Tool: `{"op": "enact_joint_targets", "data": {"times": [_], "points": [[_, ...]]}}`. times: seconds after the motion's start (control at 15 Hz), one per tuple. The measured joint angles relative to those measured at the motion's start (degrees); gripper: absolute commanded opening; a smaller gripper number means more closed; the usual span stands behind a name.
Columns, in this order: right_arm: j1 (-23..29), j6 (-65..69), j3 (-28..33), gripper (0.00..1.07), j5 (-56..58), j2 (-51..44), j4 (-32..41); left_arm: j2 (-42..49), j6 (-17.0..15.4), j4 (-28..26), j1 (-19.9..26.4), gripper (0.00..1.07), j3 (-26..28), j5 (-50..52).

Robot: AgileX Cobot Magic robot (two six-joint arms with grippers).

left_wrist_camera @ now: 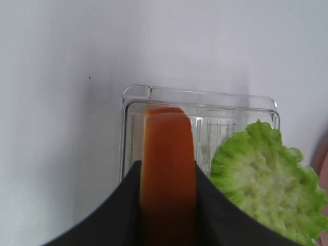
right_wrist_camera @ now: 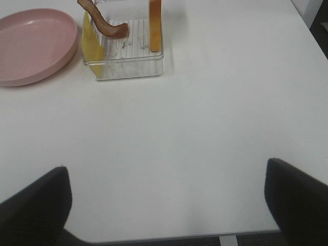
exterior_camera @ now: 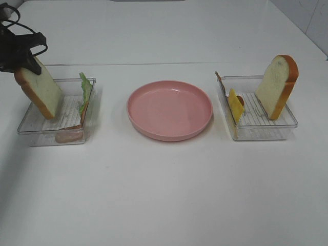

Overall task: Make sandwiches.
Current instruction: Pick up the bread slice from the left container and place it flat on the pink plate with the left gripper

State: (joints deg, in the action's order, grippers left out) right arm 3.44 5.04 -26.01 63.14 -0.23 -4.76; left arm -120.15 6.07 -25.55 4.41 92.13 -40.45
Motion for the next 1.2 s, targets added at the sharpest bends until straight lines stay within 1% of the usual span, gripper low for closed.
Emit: {"op": "enact_joint_targets", "data": {"times": [0.07,0.13,0.2,0.33,0.47,0.53,0.6,0.67,0.73,0.8,0.87,1.0,1.07,1.2], "points": [[0.00,0.00,0.00,0.98,0.00,0.00,0.00,0.52,0.00,0.00,0.00,0.00,0.29,-0.34],[0.00,0.00,0.00,0.98,0.00,0.00,0.00,3.67,0.00,0.06,0.00,0.00,2.12,-1.60],[0.00,0.00,0.00,0.98,0.00,0.00,0.00,4.41,0.00,0.17,0.00,0.00,2.98,-1.43],[0.00,0.00,0.00,0.98,0.00,0.00,0.00,8.77,-0.06,1.15,0.00,0.00,8.37,-1.55],[0.00,0.00,0.00,0.98,0.00,0.00,0.00,9.91,-0.11,-0.74,-0.40,0.00,11.29,-1.55],[0.00,0.00,0.00,0.98,0.00,0.00,0.00,10.14,0.11,-3.04,-1.38,0.00,12.66,-1.55],[0.00,0.00,0.00,0.98,0.00,0.00,0.00,10.14,1.95,-5.84,-4.93,0.00,13.58,-0.97],[0.00,0.00,0.00,0.98,0.00,0.00,0.00,9.91,2.69,-6.70,-6.53,0.00,13.64,-0.34],[0.00,0.00,0.00,0.98,0.00,0.00,0.00,9.34,3.50,-8.14,-9.57,0.00,13.75,0.80],[0.00,0.00,0.00,0.98,0.00,0.00,0.00,7.56,3.95,-10.08,-13.98,0.00,13.87,2.41],[0.00,0.00,0.00,0.98,0.00,0.00,0.00,6.93,3.95,-10.66,-15.18,0.00,13.87,2.81],[0.00,0.00,0.00,0.98,0.00,0.00,0.00,3.32,4.07,-12.09,-20.45,0.00,13.87,3.67],[0.00,0.00,0.00,0.98,0.00,0.00,0.00,0.40,4.07,-13.87,-24.01,0.00,13.87,4.98],[0.00,0.00,0.00,0.98,0.00,0.00,0.00,-3.09,4.13,-16.16,-27.33,0.00,13.87,6.42]]}}
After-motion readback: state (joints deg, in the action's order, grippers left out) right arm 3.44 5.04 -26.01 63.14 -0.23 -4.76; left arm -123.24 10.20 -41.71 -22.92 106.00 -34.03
